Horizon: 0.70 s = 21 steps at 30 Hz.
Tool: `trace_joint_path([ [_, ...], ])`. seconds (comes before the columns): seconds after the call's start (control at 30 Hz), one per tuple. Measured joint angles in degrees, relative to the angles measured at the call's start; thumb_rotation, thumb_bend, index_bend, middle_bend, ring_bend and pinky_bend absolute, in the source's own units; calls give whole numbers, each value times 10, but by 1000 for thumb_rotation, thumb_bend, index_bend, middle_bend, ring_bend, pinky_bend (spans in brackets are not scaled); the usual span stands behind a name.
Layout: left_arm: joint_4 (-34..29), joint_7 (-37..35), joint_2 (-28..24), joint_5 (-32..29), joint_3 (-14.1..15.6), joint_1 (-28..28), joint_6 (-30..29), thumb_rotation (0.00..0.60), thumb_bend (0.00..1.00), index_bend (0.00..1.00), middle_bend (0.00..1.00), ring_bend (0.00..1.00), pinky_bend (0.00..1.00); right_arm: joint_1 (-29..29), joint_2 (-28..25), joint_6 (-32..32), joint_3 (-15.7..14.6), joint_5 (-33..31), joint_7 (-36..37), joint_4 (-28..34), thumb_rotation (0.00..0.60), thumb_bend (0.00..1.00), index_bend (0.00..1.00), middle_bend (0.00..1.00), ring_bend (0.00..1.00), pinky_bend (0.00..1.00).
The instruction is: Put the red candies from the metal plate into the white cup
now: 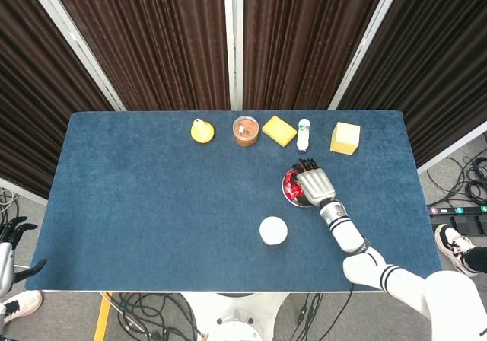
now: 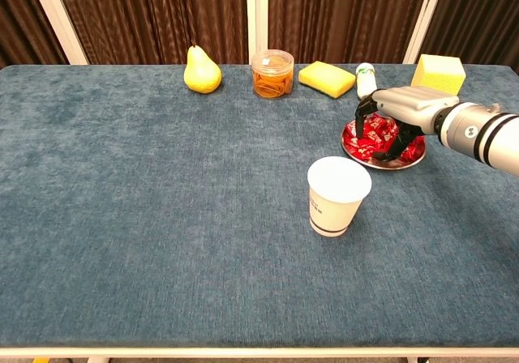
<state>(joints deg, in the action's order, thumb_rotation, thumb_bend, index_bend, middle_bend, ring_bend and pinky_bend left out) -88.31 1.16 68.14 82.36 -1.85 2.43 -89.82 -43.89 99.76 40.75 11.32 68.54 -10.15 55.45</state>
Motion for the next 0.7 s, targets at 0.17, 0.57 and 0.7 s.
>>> trace_joint_path([
  [0.17,4,-5,1,1,1,2,-1,600,126,366,310,266,265,-2,3,4,-3,0,1,-4,600,302,460,180,0,14],
  [0.57,6,-7,2,3,-1,3,-1,600,127,366,310,266,265,4,2,28,-7,10,20,-5,600,401,596,236,14,37],
  [0.7,6,-7,2,4,-1,4,-1,600,126,366,310,266,265,9,-5,40,-8,17,33,0,600,408,605,242,14,40],
])
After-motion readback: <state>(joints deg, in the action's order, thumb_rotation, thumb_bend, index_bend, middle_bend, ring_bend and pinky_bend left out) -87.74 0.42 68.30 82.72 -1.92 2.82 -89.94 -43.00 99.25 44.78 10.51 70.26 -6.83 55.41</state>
